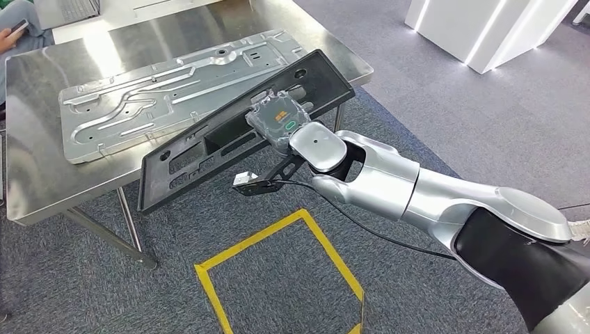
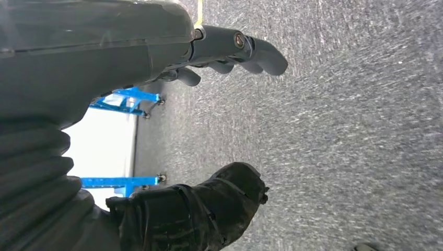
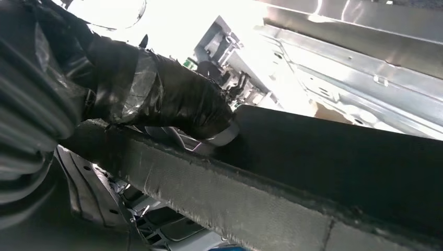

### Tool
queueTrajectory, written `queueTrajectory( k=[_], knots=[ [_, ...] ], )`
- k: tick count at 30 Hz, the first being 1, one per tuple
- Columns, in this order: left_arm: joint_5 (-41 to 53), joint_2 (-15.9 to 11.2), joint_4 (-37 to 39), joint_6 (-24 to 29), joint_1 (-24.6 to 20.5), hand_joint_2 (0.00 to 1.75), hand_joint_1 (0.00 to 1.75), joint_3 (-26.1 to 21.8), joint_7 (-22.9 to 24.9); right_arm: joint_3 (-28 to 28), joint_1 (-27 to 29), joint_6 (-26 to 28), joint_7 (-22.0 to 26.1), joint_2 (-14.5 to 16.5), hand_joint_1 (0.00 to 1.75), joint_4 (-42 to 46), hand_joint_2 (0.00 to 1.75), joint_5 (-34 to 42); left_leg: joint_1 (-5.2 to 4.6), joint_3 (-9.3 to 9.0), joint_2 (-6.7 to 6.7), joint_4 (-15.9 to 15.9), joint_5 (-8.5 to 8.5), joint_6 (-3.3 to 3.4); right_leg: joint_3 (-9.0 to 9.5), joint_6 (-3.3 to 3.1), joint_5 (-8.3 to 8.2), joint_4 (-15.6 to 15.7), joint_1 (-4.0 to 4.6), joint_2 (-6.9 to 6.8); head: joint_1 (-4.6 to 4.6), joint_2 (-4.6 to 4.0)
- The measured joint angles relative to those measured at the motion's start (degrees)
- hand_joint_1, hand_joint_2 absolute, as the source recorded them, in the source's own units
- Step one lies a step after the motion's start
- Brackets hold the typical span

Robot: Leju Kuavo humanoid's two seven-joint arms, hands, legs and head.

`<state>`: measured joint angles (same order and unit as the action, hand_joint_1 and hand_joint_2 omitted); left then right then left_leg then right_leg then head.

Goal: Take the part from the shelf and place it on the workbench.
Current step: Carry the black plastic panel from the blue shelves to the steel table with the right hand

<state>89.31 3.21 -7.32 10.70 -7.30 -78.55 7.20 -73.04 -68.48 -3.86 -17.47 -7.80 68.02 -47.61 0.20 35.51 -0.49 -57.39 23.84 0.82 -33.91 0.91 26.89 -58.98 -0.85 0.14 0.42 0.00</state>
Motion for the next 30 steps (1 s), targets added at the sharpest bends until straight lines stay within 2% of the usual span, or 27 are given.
queueTrajectory(
  k=[2, 4, 5, 6, 7, 9, 10, 11, 14, 16, 17, 19, 20, 21, 22, 24, 25, 26, 27, 30],
  knots=[
    [0.0, 0.0, 0.0, 0.0, 0.1, 1.75, 0.0, 0.0, 0.0, 0.0, -0.2, 0.0, 0.0, 0.0, 1.75, 0.0, 1.75, -0.2, 0.24, -0.59, -0.05, 0.5, 0.03, 0.71, -2.31, 0.22, 2.24, -4.7, 0.08, 0.0, 0.14, 0.0],
    [0.0, 0.0, 0.0, 0.1, 0.0, 1.75, 0.0, 0.0, 0.0, -0.1, -0.2, 0.0, 0.0, 0.0, 1.75, 0.0, 1.75, -0.3, 0.18, -0.75, -0.28, 0.4, 0.33, 1.22, -6.75, 0.32, 4.96, -12.5, 0.15, 0.04, 0.19, 0.0],
    [0.0, 0.0, 0.0, 0.1, 0.0, 1.75, 0.0, 0.0, -0.1, -0.2, 0.0, -0.1, 0.0, 0.0, 1.75, 0.0, 1.75, -0.3, 0.16, -0.8, -0.49, 0.3, 0.51, 1.33, -8.61, 0.37, 5.37, -15.1, 0.15, 0.04, 0.19, 0.0],
    [-0.1, 0.0, 0.0, 0.1, -0.1, 1.75, 0.0, -0.1, -0.2, -0.3, 0.2, -0.1, 0.0, 0.0, 1.75, 0.0, 1.75, -0.4, 0.15, -0.9, -0.82, 0.1, 0.75, 1.36, -9.66, 0.4, 4.68, -16.0, 0.12, 0.05, 0.19, 0.0],
    [-0.1, 0.0, 0.0, 0.1, -0.1, 1.75, 0.0, -0.1, -0.5, -0.4, 0.3, -0.2, 0.0, 0.0, 1.75, -0.1, 1.75, -0.4, 0.16, -1.02, -1.24, -0.1, 1.02, 1.29, -9.52, 0.38, 2.94, -14.5, 0.05, 0.1, 0.19, 0.0],
    [-0.4, 0.0, 0.0, 0.1, -0.1, 1.75, 0.0, -0.4, -1.2, -0.5, 0.3, -0.2, 0.0, 0.0, 1.75, -0.2, 1.75, -0.5, 0.12, -1.21, -1.91, -0.8, 1.8, 0.98, -6.79, 0.08, -1.55, -7.2, -0.05, 0.42, 0.2, -0.01],
    [-0.4, 0.1, 0.0, 0.1, -0.1, 1.75, 0.0, -0.6, -1.4, -0.5, 0.2, -0.2, 0.1, 0.1, 1.75, -0.2, 1.75, -0.6, 0.01, -1.14, -2.21, -1.3, 2.2, 0.73, -5.4, -0.12, -2.78, -4.0, -0.03, 0.58, 0.18, -0.01],
    [-0.5, 0.1, 0.0, 0.2, -0.1, 1.75, 0.0, -0.7, -1.4, -0.5, 0.2, -0.1, 0.1, 0.2, 1.75, -0.3, 1.75, -0.6, -0.08, -1.03, -2.36, -1.6, 2.49, 0.49, -4.47, -0.31, -3.28, -2.0, 0.03, 0.69, 0.2, -0.01],
    [-0.5, 0.1, 0.0, 0.2, 0.0, 1.75, 0.0, -0.9, -1.5, -0.5, 0.2, 0.2, 0.7, 0.7, 1.75, -0.5, 1.75, -0.7, -0.03, -0.86, -2.59, -1.6, 2.86, -0.32, -3.85, -0.92, -2.99, -0.9, 0.11, 0.63, 0.29, 0.0],
    [-0.5, 0.2, 0.0, 0.2, 0.0, 1.75, 0.0, -1.0, -1.5, -0.5, 0.1, 0.4, 0.9, 1.0, 1.75, -0.6, 1.75, -0.7, 0.06, -0.23, -1.71, -3.2, 4.02, -0.97, -3.3, -1.56, -2.93, -0.4, -0.14, 0.45, 0.1, 0.0],
    [-0.5, 0.3, 0.0, 0.1, -0.1, 1.75, 0.0, -1.0, -1.5, -0.5, 0.1, 0.4, 1.0, 1.2, 1.75, -0.7, 1.75, -0.7, 0.14, 0.93, -1.12, -5.7, 5.24, -1.27, -2.99, -1.85, -2.86, -0.3, -0.26, 0.35, -0.01, 0.0],
    [-0.4, 0.3, 0.0, 0.1, -0.1, 1.75, 0.0, -1.0, -1.5, -0.5, 0.1, 0.5, 1.1, 1.4, 1.75, -0.8, 1.75, -0.7, 0.35, 4.73, -0.33, -13.0, 8.02, -1.79, -2.54, -2.17, -2.54, -0.2, -0.24, 0.14, -0.18, 0.0],
    [-0.4, 0.2, 0.0, 0.1, -0.1, 1.75, 0.0, -1.0, -1.5, -0.5, 0.2, 0.5, 1.2, 1.5, 1.75, -0.9, 1.75, -0.7, 0.45, 6.53, -0.19, -15.9, 8.63, -2.0, -2.31, -2.19, -2.35, -0.2, -0.25, 0.06, -0.18, 0.0],
    [-0.4, 0.2, 0.0, 0.1, -0.1, 1.75, 0.0, -1.0, -1.5, -0.5, 0.3, 0.5, 1.2, 1.5, 1.75, -1.0, 1.75, -0.7, 0.54, 7.53, -0.09, -17.1, 8.22, -2.15, -2.05, -2.13, -2.13, -0.2, -0.29, 0.0, -0.19, 0.0],
    [-0.3, 0.2, 0.0, 0.1, -0.1, 1.75, 0.0, -1.0, -1.5, -0.5, 0.4, 0.5, 1.3, 1.6, 1.75, -1.2, 1.75, -0.7, 0.62, 7.42, 0.01, -16.0, 6.7, -2.23, -1.73, -2.04, -1.89, -0.2, -0.34, -0.03, -0.2, 0.0],
    [-0.2, 0.2, 0.0, 0.2, 0.0, 1.75, 0.0, -1.0, -1.4, -0.6, 0.4, 0.5, 1.3, 1.7, 1.75, -1.4, 1.75, -0.7, 0.77, 4.56, 0.27, -8.7, 2.1, -2.21, -1.01, -1.64, -1.37, -0.2, -0.46, -0.05, -0.19, -0.01],
    [-0.1, 0.2, 0.0, 0.2, 0.0, 1.75, 0.0, -1.1, -1.3, -0.6, 0.3, 0.5, 1.4, 1.8, 1.75, -1.5, 1.75, -0.8, 0.65, 2.87, 0.35, -5.0, 0.59, -2.11, -0.81, -1.38, -1.13, -0.3, -0.39, -0.04, -0.21, -0.01],
    [0.0, 0.2, 0.0, 0.2, 0.0, 1.75, 0.0, -1.1, -1.3, -0.6, 0.2, 0.6, 1.4, 1.9, 1.75, -1.6, 1.75, -0.8, 0.53, 1.75, 0.39, -2.6, -0.16, -1.91, -0.74, -1.09, -0.98, -0.3, -0.32, -0.04, -0.19, -0.01],
    [0.0, 0.2, 0.0, 0.2, -0.1, 1.75, 0.0, -1.1, -1.2, -0.6, 0.1, 0.6, 1.4, 2.0, 1.75, -1.7, 1.75, -0.9, 0.37, 1.26, 0.37, -1.5, -0.13, -1.69, -0.75, -0.83, -0.9, -0.2, -0.24, -0.05, -0.19, 0.0],
    [0.2, 0.2, 0.0, 0.3, -0.2, 1.75, 0.0, -1.1, -0.9, -0.6, 0.1, 0.8, 1.7, 2.2, 1.75, -2.0, 1.75, -1.4, 0.35, 0.8, 0.19, -0.8, 0.09, -0.76, -0.53, 0.01, -0.6, 0.0, -0.19, -0.15, -0.14, 0.0]
  ],
)
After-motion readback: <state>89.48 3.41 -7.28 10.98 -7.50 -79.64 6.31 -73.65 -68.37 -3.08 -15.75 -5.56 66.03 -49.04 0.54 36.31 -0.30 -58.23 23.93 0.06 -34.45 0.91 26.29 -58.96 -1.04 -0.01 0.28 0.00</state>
